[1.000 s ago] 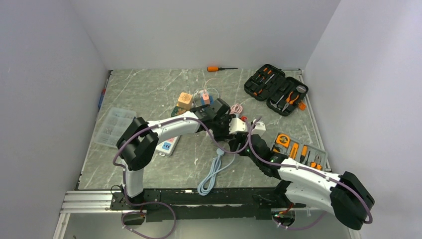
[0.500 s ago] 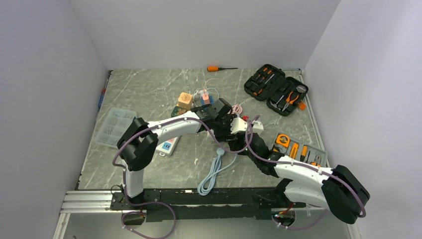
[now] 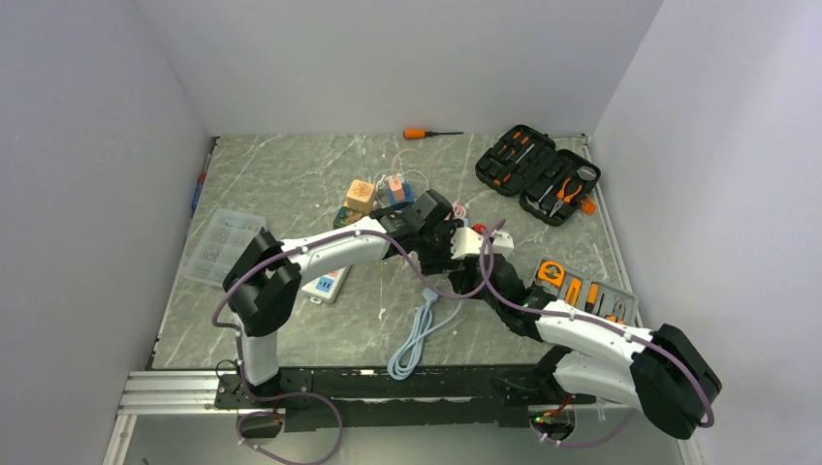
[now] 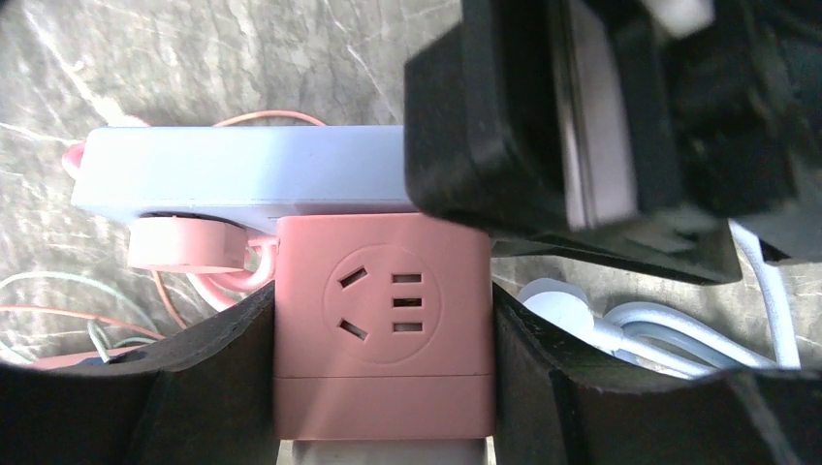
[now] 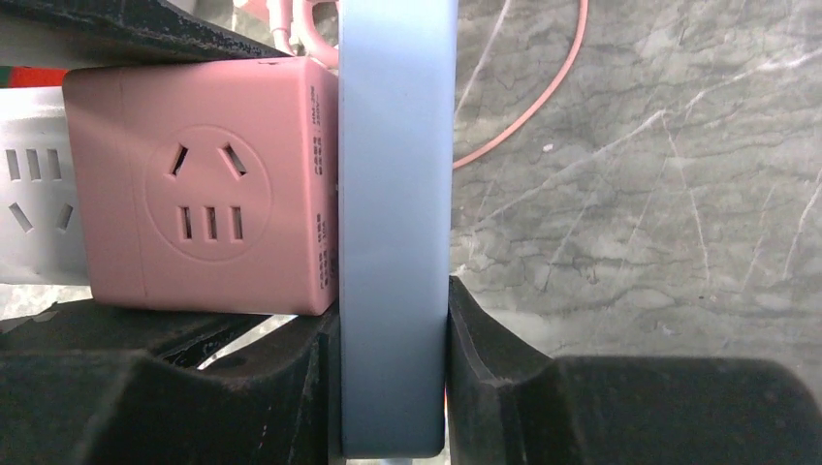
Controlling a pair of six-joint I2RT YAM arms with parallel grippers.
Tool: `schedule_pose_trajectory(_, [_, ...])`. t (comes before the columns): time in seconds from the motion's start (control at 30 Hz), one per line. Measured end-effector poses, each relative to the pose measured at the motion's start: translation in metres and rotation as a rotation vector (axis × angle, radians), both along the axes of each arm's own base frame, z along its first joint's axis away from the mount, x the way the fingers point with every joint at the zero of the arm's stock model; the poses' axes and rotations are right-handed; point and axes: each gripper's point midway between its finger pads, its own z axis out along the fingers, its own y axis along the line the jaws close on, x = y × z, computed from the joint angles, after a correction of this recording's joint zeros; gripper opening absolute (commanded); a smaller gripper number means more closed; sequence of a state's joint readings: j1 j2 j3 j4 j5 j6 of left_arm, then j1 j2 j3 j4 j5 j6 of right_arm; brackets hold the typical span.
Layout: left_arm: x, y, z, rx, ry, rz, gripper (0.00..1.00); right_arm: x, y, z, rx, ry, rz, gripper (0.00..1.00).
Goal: Pull the plug off the socket
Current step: Remove the plug from the socket.
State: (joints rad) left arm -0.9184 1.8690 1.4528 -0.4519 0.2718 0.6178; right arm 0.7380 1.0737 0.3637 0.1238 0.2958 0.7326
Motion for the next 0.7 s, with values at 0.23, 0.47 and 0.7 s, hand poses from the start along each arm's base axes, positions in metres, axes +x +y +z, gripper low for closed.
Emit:
schedule_pose_trajectory(0.23, [0.003,0.007,0.017,-0.017,-0.064,-0.03,0.0,0.002,0.004,0.012,0.023,-0.021,0.029,0.0])
schedule_pose_trajectory(0.47, [0.015,0.028,0.016,0.016,-0.076,-0.032,0.0,0.012,0.019,0.01,0.018,0.017,0.046,0.0])
schedule_pose_trajectory(0.7, [0.012,0.044,0.018,0.037,-0.111,-0.077,0.0,0.007,0.032,0.008,0.031,0.051,0.058,0.0])
